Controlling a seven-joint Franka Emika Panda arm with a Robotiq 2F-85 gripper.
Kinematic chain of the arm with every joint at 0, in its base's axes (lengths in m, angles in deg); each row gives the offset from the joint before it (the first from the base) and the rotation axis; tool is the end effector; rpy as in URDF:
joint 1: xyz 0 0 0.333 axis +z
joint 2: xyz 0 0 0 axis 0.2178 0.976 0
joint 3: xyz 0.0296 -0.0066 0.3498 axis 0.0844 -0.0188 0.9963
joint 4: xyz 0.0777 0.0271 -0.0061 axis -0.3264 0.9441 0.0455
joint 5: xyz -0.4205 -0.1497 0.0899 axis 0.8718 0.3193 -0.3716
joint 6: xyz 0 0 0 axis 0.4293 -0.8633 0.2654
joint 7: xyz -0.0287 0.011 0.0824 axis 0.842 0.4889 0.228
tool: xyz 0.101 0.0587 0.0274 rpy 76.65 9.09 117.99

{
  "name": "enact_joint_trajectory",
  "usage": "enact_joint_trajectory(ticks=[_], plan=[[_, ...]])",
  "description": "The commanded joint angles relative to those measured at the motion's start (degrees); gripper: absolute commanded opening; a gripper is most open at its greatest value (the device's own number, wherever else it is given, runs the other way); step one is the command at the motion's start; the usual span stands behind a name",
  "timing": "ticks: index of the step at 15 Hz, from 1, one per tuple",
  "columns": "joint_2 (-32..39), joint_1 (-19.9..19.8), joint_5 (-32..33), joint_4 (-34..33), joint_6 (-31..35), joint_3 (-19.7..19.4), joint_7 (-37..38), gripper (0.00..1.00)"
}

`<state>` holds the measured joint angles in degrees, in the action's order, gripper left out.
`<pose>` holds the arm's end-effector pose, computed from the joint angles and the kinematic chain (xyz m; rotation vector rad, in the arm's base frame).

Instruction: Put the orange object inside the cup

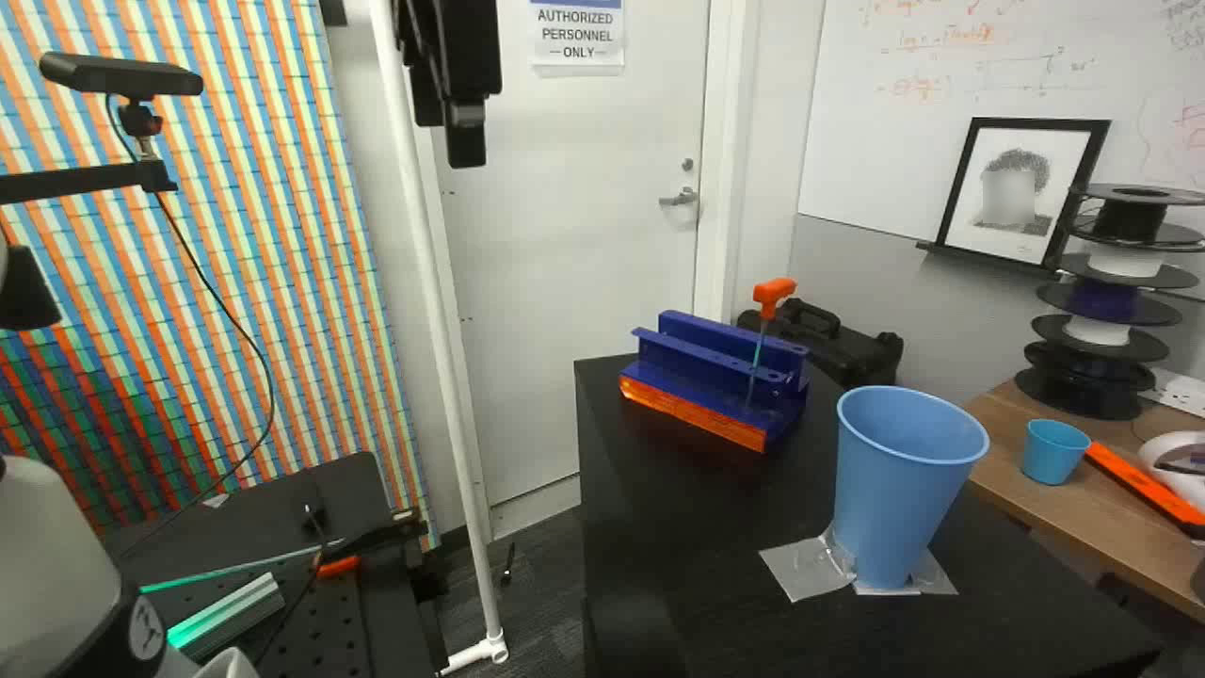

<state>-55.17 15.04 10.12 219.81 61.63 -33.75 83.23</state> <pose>0.3271 0.0186 0.5295 -2.9536 -0.0058 -0.0166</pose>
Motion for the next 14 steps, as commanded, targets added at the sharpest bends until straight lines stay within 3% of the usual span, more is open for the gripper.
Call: enact_joint_trajectory(ticks=[1,12,14], plan=[[0.03,-0.67,-0.35,-0.28,-0.16,0.45,-0.41,1.0],[-0.22,-0.67,-0.35,-0.5,-0.16,0.45,-0.41,1.0],[2.85,0.0,1.75,-3.38,0.11,0.41,-3.32,1.0]])
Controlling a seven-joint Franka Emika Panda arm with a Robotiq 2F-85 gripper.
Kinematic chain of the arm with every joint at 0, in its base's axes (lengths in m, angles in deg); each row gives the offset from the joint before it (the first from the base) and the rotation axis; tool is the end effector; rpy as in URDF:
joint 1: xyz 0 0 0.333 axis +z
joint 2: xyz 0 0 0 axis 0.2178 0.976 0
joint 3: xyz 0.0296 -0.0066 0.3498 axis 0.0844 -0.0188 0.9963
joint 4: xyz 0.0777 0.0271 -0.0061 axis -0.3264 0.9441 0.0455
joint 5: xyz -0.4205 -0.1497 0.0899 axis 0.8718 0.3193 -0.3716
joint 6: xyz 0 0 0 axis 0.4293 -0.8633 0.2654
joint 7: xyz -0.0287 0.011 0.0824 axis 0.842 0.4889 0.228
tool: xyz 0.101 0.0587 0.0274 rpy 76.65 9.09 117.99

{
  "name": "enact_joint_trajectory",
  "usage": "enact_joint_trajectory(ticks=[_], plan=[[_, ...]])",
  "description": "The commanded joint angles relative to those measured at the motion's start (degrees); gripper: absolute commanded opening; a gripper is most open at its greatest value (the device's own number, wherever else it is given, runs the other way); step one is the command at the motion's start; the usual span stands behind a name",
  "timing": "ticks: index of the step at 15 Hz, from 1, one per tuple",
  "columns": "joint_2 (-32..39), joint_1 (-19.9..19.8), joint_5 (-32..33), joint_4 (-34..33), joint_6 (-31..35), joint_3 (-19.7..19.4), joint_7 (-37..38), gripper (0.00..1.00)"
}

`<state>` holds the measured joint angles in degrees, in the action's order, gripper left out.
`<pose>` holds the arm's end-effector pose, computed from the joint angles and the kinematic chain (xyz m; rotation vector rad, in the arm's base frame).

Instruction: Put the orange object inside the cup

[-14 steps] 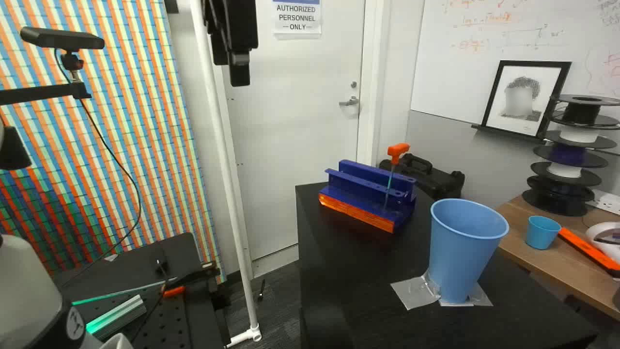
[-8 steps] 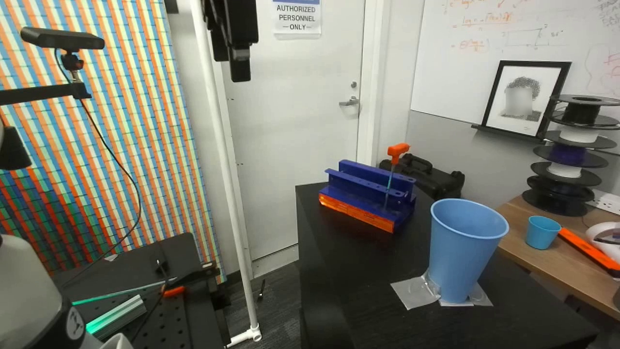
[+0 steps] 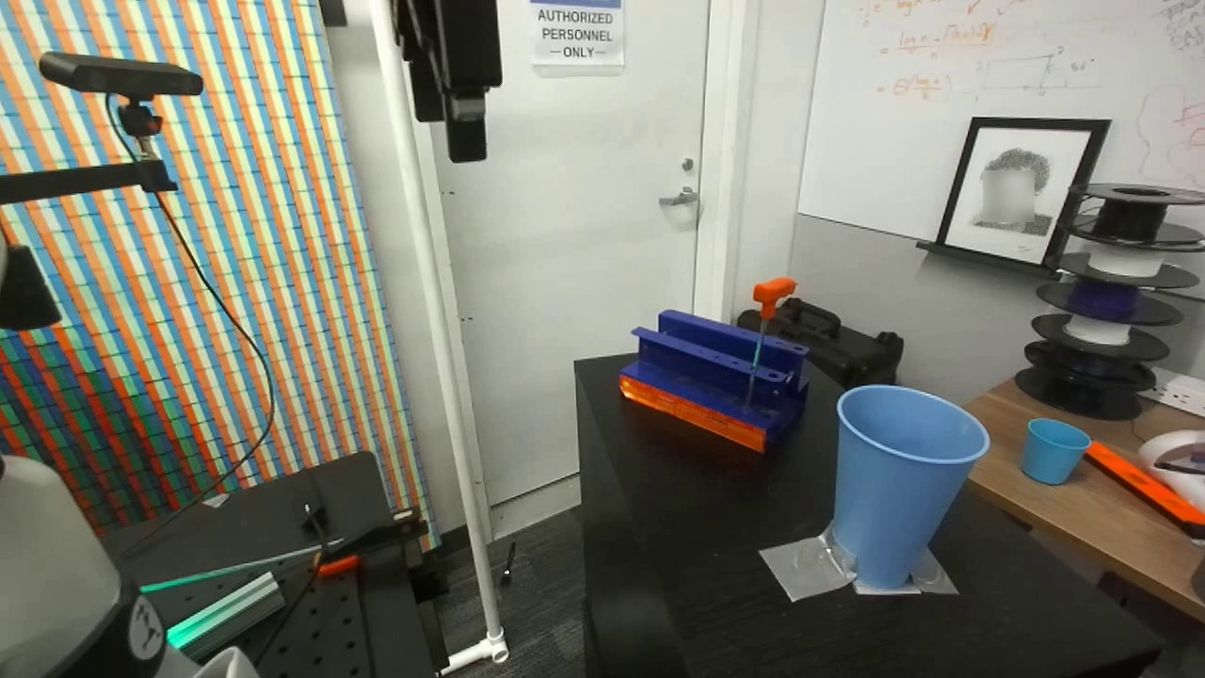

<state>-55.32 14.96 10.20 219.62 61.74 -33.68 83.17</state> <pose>0.3271 0.0183 0.5323 -2.9557 -0.0072 -0.0285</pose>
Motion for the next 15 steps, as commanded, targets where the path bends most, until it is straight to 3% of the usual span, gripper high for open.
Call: enact_joint_trajectory(ticks=[1,7,11,15], plan=[[4.73,0.23,2.78,-4.73,0.58,0.51,-4.47,1.0],[19.94,1.08,7.89,-17.46,4.19,-1.89,-15.12,1.0],[33.7,0.39,6.3,-26.1,8.59,-4.1,-18.83,1.0],[48.15,-0.16,4.95,-34.32,10.77,-3.37,-19.46,1.0]])
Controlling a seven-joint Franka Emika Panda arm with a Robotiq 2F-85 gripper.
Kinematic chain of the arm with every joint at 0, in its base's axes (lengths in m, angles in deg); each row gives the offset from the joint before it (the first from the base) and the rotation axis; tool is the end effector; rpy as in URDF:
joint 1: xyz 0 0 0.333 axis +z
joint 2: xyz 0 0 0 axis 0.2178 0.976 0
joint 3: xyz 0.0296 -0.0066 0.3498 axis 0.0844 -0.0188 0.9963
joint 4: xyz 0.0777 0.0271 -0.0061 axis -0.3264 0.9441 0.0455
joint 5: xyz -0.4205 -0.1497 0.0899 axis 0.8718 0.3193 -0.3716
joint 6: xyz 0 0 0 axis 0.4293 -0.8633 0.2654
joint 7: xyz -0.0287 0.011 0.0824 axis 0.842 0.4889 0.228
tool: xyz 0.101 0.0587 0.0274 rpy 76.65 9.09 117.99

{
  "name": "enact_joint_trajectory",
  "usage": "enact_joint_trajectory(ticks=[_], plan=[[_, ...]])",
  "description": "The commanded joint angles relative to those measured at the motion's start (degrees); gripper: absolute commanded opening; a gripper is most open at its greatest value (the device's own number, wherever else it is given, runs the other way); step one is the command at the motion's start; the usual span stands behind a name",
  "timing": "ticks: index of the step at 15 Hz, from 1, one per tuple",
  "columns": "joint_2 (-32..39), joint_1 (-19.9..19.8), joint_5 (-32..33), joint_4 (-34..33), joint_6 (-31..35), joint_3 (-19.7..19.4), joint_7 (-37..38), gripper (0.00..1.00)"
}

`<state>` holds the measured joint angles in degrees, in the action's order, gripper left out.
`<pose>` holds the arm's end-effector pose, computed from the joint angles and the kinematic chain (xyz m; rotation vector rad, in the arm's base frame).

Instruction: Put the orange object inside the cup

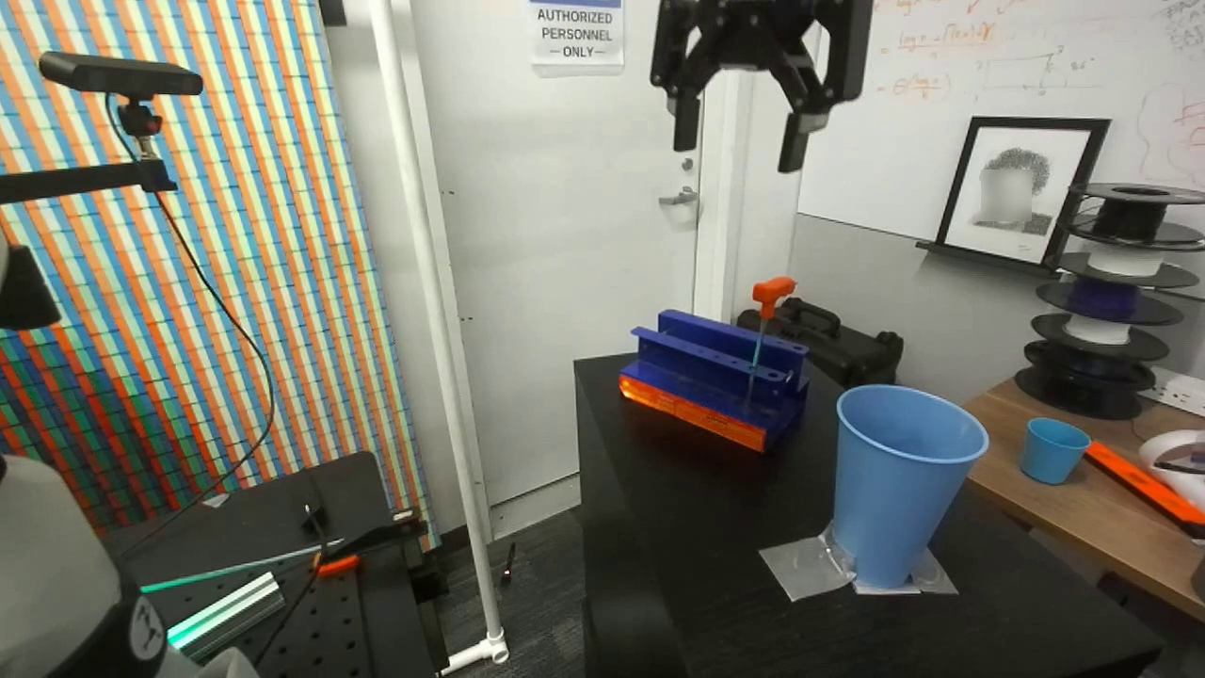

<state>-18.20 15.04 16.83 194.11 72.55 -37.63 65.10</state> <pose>0.5389 -0.0312 0.5100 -3.0534 -0.3835 -0.0280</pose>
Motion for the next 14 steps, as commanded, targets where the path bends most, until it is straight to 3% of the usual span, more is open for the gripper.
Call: enact_joint_trajectory(ticks=[1,5,10,11,12,14], plan=[[14.31,-0.41,-1.89,-10.72,0.3,1.17,-1.09,1.0],[25.08,-0.93,-1.13,-19.42,-0.5,3.8,-0.04,1.0],[33.49,-1.83,-0.17,-27.12,-3.66,5.65,0.25,1.0],[34.48,-1.9,0.0,-27.94,-4.69,5.9,0.27,0.93],[35.32,-1.93,0.1,-28.6,-5.64,6.11,0.61,0.73],[36.57,-1.79,0.52,-29.37,-7.22,6.54,0.92,0.58]])
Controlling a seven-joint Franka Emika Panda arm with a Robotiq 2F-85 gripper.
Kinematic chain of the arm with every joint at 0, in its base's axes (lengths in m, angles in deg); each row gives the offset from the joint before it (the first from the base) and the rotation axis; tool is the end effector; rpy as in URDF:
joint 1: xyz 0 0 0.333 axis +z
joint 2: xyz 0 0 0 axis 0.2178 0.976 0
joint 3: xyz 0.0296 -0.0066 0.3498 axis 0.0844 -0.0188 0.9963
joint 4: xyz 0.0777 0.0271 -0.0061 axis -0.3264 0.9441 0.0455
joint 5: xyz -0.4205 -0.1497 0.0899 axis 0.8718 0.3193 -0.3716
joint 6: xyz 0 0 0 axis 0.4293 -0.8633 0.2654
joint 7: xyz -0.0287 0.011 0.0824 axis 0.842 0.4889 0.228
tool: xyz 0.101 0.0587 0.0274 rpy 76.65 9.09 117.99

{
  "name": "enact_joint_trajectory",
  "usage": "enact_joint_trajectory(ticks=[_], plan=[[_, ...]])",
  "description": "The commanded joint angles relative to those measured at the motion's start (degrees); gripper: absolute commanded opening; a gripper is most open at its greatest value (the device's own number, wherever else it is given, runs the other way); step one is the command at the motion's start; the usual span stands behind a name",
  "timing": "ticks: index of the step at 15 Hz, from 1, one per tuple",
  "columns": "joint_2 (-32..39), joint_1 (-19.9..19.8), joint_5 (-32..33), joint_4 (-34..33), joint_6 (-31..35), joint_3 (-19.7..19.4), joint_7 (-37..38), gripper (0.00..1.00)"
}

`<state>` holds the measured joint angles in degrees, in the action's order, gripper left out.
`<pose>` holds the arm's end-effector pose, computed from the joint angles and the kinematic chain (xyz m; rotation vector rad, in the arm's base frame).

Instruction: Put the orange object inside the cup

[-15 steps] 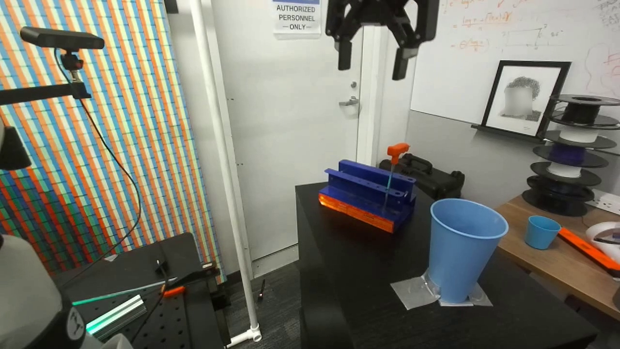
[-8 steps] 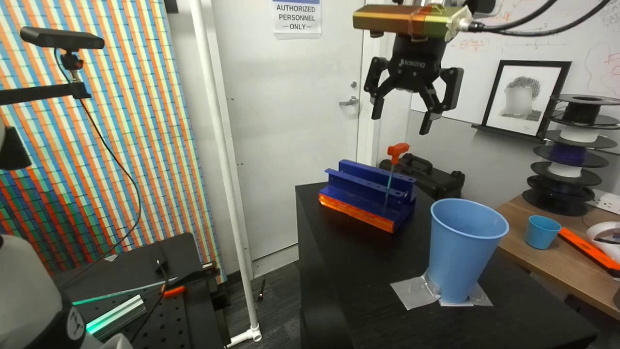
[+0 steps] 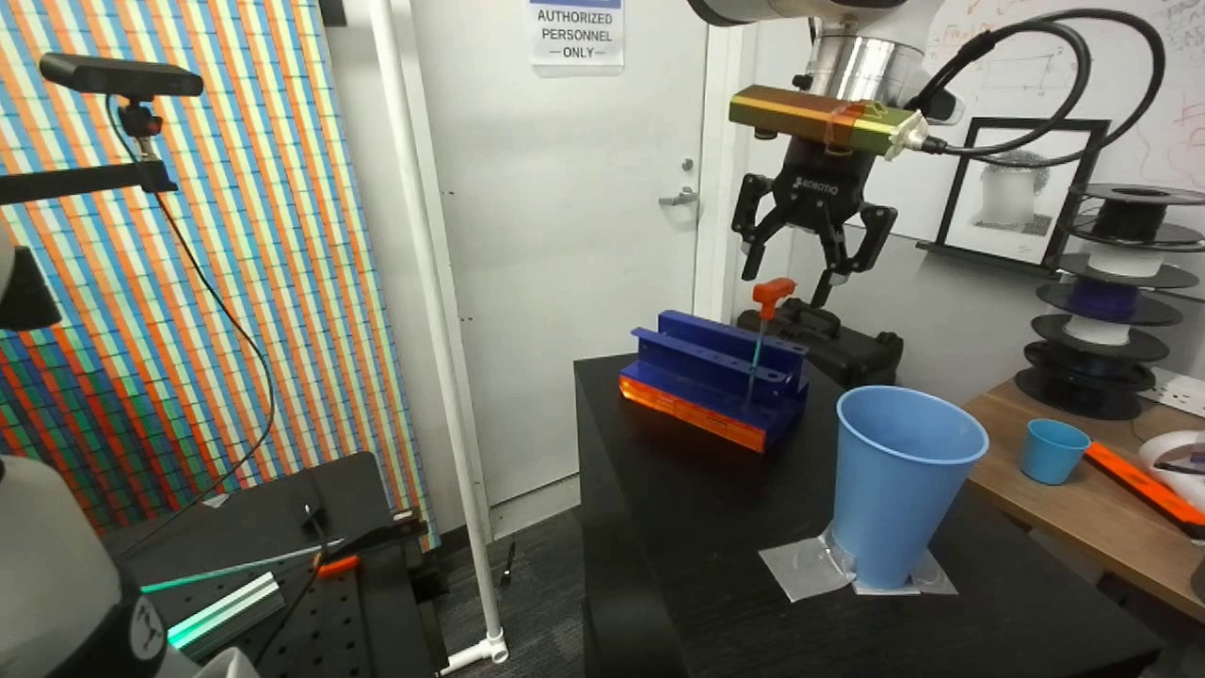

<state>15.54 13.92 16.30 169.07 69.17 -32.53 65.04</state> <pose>0.6981 0.0125 0.3666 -3.0129 -0.4750 0.2968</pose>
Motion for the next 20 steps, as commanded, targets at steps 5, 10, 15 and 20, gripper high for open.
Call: enact_joint_trajectory(ticks=[5,10,15,20], plan=[[2.84,-0.51,2.18,-4.53,-6.22,2.09,1.51,0.18],[-0.56,-1.32,3.96,-2.7,-7.69,1.59,0.69,0.12],[-8.6,-3.05,3.95,-1.02,-11.23,1.11,-0.47,0.12],[-17.59,-4.0,5.31,-1.25,-14.1,-0.22,1.25,0.12]])
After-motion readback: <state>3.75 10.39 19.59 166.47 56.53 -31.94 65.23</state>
